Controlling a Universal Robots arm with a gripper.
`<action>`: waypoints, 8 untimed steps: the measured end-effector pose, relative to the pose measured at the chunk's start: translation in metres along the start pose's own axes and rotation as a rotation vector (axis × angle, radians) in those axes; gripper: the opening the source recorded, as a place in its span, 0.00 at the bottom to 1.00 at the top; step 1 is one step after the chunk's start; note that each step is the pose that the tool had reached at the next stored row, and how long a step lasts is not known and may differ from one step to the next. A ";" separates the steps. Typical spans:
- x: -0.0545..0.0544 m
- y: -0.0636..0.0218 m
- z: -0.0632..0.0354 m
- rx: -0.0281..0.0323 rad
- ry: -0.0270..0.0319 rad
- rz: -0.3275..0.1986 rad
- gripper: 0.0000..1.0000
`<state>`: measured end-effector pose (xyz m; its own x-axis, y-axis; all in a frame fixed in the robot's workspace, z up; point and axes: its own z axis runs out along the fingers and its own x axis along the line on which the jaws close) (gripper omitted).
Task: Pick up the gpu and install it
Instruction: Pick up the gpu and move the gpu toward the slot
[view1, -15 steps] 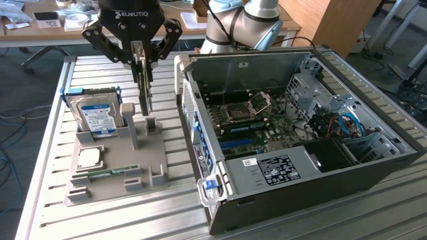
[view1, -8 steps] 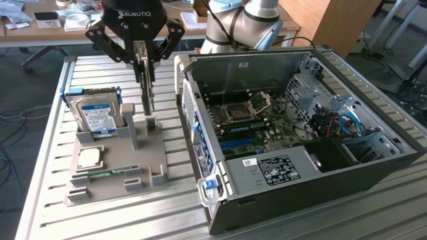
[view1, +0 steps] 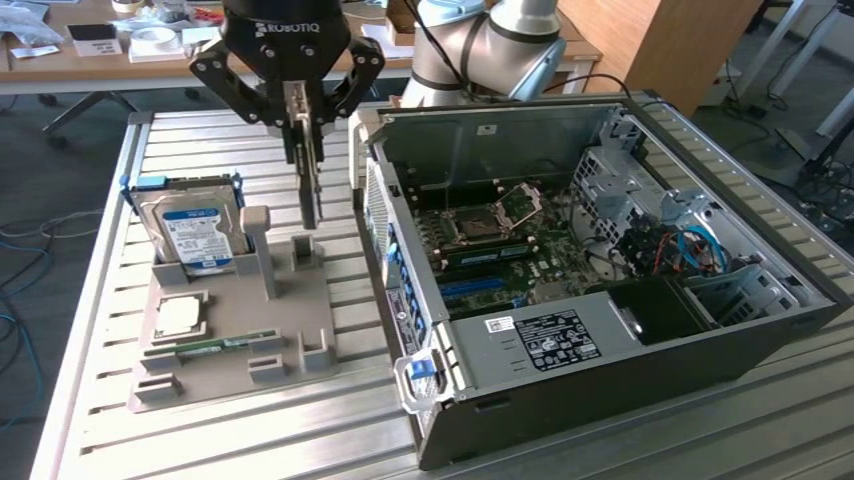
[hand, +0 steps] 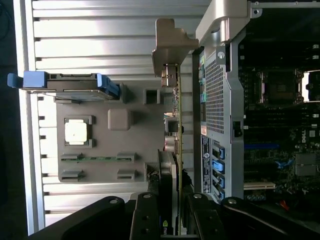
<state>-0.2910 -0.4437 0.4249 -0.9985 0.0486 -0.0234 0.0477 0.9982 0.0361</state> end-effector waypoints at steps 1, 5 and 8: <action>-0.002 0.0001 0.0001 0.0000 0.0000 0.000 0.27; -0.009 0.0005 0.0003 0.0000 0.0000 0.000 0.27; -0.015 0.0007 0.0004 0.0000 0.0001 0.000 0.27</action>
<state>-0.2761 -0.4437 0.4249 -0.9985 0.0487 -0.0233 0.0478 0.9982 0.0360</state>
